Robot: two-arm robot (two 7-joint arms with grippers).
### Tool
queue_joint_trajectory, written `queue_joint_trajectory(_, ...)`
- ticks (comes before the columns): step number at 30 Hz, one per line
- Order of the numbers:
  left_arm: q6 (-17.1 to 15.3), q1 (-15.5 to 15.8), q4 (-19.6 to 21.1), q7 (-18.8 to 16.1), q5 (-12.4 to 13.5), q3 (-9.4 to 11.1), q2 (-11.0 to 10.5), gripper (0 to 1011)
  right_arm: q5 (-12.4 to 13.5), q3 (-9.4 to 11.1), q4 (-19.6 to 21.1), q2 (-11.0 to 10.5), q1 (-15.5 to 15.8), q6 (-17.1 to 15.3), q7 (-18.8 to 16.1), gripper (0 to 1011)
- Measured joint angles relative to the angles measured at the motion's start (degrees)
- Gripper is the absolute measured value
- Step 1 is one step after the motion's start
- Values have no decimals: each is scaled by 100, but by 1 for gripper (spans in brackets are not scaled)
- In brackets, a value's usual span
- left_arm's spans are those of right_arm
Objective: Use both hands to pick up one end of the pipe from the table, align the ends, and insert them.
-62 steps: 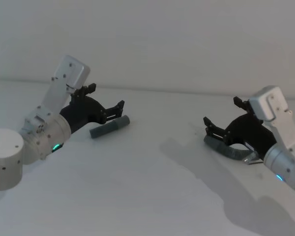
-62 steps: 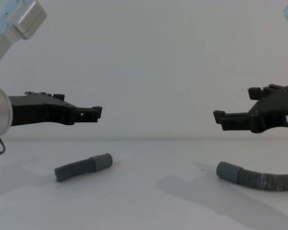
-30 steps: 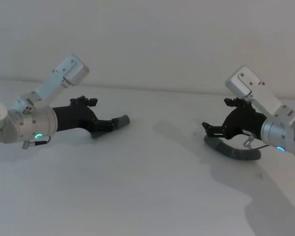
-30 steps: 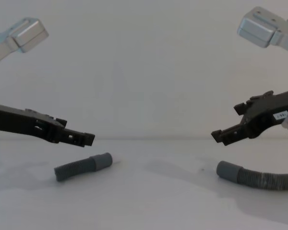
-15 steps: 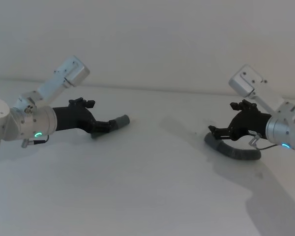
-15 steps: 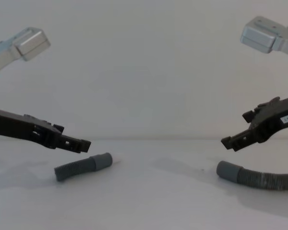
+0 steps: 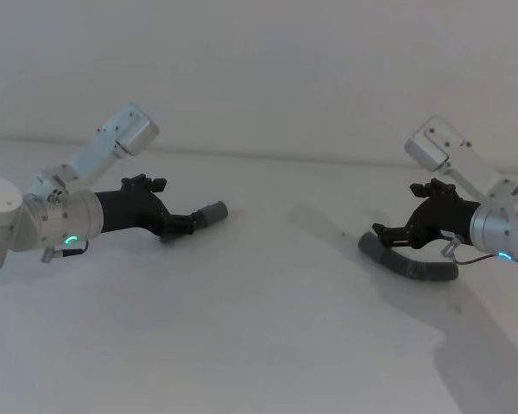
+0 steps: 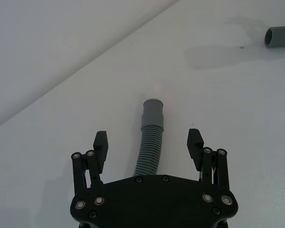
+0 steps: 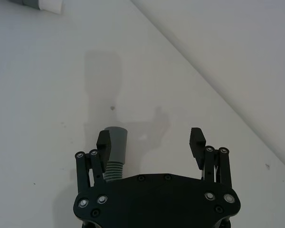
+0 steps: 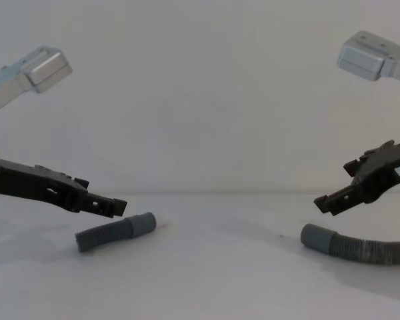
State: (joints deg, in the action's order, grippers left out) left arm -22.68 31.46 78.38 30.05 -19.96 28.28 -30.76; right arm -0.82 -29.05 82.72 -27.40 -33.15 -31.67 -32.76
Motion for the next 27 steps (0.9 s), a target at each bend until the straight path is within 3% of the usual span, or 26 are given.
queue_joint_trajectory(10,80,-33,-43,39,8,1,8,1001,21,45,-118,10,62,75,-31,1001)
queue_joint_trajectory(27,232,279,-482,460,68,233,-9,1001,416,153,-311,-25,125,-29,-413,1002)
